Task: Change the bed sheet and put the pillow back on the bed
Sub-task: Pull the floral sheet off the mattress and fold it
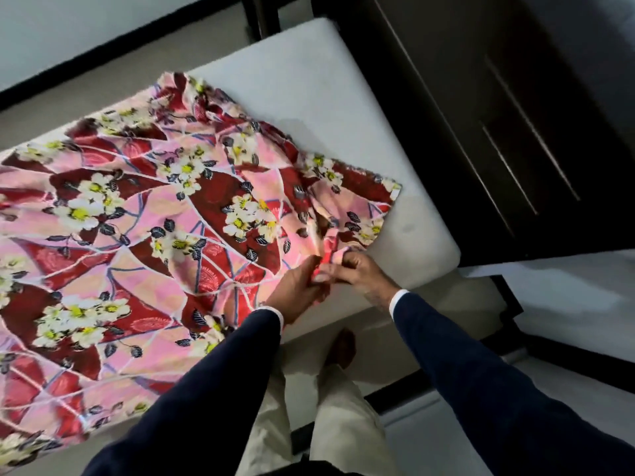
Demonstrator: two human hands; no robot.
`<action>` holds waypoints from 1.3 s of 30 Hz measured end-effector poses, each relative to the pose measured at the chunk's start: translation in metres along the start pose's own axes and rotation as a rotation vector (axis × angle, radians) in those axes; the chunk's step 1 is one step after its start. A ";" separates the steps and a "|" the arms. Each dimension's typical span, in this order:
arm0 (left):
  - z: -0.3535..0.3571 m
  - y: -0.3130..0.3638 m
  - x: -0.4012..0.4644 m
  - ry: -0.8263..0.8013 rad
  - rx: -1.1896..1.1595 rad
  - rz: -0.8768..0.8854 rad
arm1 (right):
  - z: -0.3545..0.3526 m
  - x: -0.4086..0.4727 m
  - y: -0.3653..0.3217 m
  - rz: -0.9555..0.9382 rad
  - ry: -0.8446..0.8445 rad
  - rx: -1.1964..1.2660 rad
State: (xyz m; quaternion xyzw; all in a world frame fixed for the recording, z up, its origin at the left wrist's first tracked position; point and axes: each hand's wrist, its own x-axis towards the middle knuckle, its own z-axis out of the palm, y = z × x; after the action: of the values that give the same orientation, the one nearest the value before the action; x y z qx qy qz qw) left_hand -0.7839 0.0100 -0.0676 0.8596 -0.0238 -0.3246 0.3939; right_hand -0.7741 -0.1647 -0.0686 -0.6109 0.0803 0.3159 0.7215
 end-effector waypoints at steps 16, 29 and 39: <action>-0.191 0.073 -0.084 0.584 0.384 0.336 | 0.087 0.037 -0.090 -0.325 0.219 -0.939; -0.440 0.029 -0.121 1.063 0.158 0.204 | 0.082 0.108 -0.202 -0.081 0.460 -0.904; -0.481 -0.125 -0.062 0.699 -0.025 -0.185 | 0.116 0.120 -0.281 -0.277 0.466 -0.346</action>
State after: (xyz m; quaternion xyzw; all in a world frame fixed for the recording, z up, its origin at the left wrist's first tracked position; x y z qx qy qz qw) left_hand -0.5826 0.4324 0.1098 0.9123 0.1943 -0.0457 0.3577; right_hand -0.5549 -0.0290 0.1326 -0.7855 0.1047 0.0753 0.6053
